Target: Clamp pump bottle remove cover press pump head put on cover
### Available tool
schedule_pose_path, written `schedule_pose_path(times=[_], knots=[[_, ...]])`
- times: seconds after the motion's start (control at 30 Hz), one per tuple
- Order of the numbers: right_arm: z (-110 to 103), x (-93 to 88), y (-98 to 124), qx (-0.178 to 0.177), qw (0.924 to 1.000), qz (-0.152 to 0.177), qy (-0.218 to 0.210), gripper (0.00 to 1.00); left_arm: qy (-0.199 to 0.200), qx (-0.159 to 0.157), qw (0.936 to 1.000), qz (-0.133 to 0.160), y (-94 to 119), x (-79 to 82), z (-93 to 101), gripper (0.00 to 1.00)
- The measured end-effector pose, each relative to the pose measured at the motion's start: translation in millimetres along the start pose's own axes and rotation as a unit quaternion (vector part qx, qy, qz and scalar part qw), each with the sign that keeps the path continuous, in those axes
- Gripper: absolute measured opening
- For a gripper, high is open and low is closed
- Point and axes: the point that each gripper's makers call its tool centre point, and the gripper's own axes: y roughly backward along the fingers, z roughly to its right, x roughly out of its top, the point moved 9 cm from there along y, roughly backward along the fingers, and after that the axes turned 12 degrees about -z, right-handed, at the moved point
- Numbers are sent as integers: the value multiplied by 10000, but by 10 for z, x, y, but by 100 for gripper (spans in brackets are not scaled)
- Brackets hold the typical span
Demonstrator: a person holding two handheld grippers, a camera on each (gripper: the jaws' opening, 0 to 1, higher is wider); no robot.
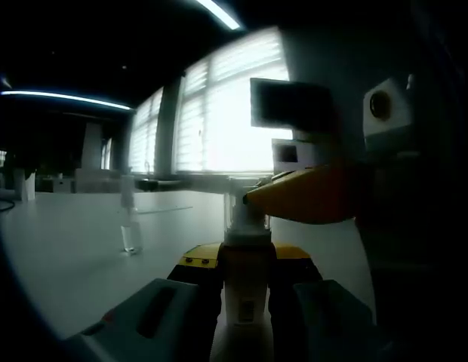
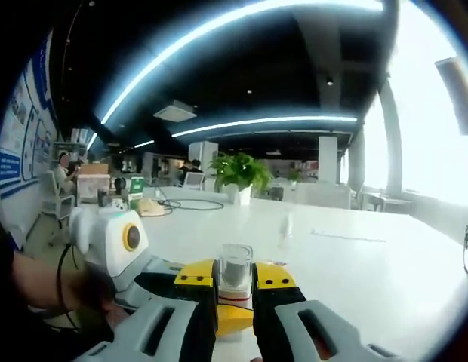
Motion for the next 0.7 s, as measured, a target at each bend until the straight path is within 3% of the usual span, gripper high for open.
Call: schedule_pose_path(times=[0.7], knots=[[-35, -16, -2, -103, 9999, 24, 70, 12, -13, 4, 10000, 1, 3, -5, -6, 14]])
